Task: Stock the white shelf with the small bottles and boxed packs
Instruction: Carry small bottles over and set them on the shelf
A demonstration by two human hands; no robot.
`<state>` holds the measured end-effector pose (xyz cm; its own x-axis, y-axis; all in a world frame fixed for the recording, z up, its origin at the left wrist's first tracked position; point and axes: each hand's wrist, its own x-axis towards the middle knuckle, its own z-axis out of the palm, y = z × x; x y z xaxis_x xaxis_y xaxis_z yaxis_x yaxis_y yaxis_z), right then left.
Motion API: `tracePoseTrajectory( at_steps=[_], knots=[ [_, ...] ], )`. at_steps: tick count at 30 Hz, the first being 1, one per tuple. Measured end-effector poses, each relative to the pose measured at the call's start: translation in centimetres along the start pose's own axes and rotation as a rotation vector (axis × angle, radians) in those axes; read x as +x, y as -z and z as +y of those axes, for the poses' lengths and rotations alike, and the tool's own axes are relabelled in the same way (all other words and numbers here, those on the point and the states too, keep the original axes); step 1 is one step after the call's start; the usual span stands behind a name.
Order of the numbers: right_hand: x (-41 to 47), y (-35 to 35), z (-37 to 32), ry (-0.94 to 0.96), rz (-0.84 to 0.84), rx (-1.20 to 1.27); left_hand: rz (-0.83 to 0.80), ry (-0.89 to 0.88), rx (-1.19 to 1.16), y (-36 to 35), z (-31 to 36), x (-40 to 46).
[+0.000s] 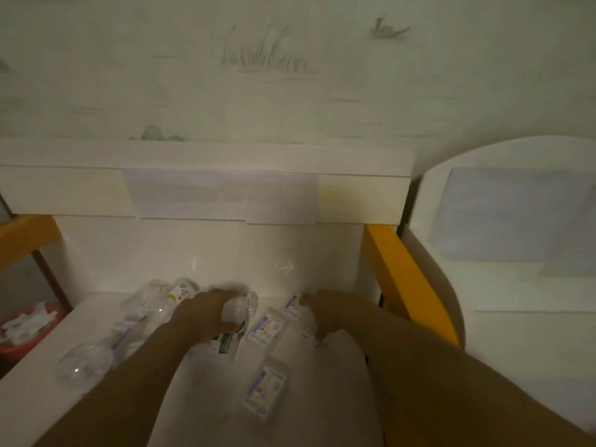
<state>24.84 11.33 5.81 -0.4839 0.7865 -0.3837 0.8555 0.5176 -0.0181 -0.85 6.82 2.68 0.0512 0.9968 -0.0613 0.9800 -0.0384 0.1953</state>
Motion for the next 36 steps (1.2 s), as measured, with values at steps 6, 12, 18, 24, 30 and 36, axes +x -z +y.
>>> tracePoseTrajectory(
  at_steps=[6, 12, 18, 24, 30, 36],
  knots=[
    [0.2, -1.2, -0.5, 0.004, 0.075, 0.016, 0.046, 0.059, -0.141, 0.9, 0.5, 1.1],
    [-0.7, 2.7, -0.7, 0.006, 0.139, 0.044, 0.103, -0.094, -0.290, 5.4, 2.3, 1.8],
    [-4.0, 10.3, -0.2, 0.058, 0.391, 0.122, 0.317, -0.233, -0.483, 12.6, 6.8, 2.4],
    [-10.8, 17.4, 4.5, 0.046, 0.614, 0.151, 0.396, -0.356, -0.501, 19.7, 12.7, 2.6],
    [-16.0, 17.2, 10.4, -0.108, 0.608, 0.109, 0.374, -0.493, -0.502, 20.7, 20.7, 3.0],
    [-20.3, 13.9, 16.5, -0.198, 0.648, 0.143, 0.272, -0.580, -0.524, 17.3, 28.8, 3.6]
  ],
)
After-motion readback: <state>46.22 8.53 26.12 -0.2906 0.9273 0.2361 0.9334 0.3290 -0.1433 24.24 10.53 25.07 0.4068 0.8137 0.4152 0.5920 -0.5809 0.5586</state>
